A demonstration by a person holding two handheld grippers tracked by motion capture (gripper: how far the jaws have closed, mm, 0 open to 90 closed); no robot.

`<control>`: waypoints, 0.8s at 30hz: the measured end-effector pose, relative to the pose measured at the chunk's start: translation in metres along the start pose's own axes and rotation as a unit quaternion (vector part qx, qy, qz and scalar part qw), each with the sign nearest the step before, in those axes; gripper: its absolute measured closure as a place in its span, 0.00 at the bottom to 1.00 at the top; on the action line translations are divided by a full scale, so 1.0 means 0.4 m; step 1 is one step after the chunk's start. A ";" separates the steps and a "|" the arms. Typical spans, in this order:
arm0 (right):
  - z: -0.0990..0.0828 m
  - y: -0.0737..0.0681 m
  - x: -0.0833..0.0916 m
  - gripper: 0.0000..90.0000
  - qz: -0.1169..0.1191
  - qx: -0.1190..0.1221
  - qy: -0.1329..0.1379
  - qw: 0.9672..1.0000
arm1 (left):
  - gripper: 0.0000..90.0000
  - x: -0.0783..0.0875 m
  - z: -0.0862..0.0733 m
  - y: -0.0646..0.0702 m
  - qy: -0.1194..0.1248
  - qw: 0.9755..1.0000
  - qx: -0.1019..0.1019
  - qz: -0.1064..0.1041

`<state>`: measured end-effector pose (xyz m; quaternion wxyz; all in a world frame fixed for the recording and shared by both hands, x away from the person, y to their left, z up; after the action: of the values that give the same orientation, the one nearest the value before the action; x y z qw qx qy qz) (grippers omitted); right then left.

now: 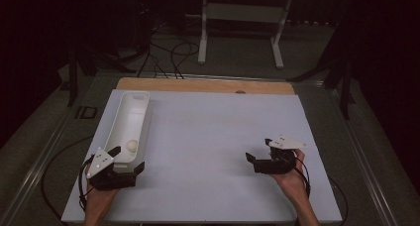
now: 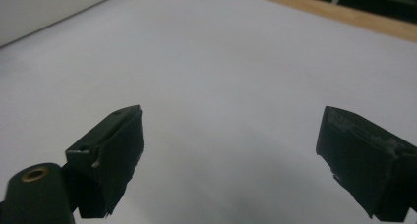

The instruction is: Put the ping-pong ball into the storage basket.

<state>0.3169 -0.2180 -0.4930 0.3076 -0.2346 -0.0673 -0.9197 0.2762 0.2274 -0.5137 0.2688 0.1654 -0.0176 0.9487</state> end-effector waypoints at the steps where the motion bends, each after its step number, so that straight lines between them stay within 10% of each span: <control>1: -0.008 0.001 0.005 0.12 0.001 -0.002 0.005 1.000 | 0.00 0.001 0.000 -0.001 0.001 1.000 0.001 0.001; 15: -0.052 0.025 0.079 0.12 -0.034 -0.001 0.099 0.995 | 0.00 0.001 0.006 -0.011 0.011 1.000 0.010 0.002; 24: -0.074 0.032 0.093 0.11 -0.044 0.001 0.110 0.993 | 0.00 0.002 0.010 -0.014 0.014 1.000 0.011 0.005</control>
<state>0.2869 -0.2560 -0.5015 0.2730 -0.1284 -0.0444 -0.9524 0.2796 0.2319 -0.5100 0.2623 0.1550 -0.0044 0.9525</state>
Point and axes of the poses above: each handheld gripper's, and its own axes: x roughly backward along the jaws, z roughly out of its top, y roughly to its right, the point moved 5 cm from there along -x, roughly forward along the jaws, and after that the axes turned 5 degrees about y, right-handed, at the moved point
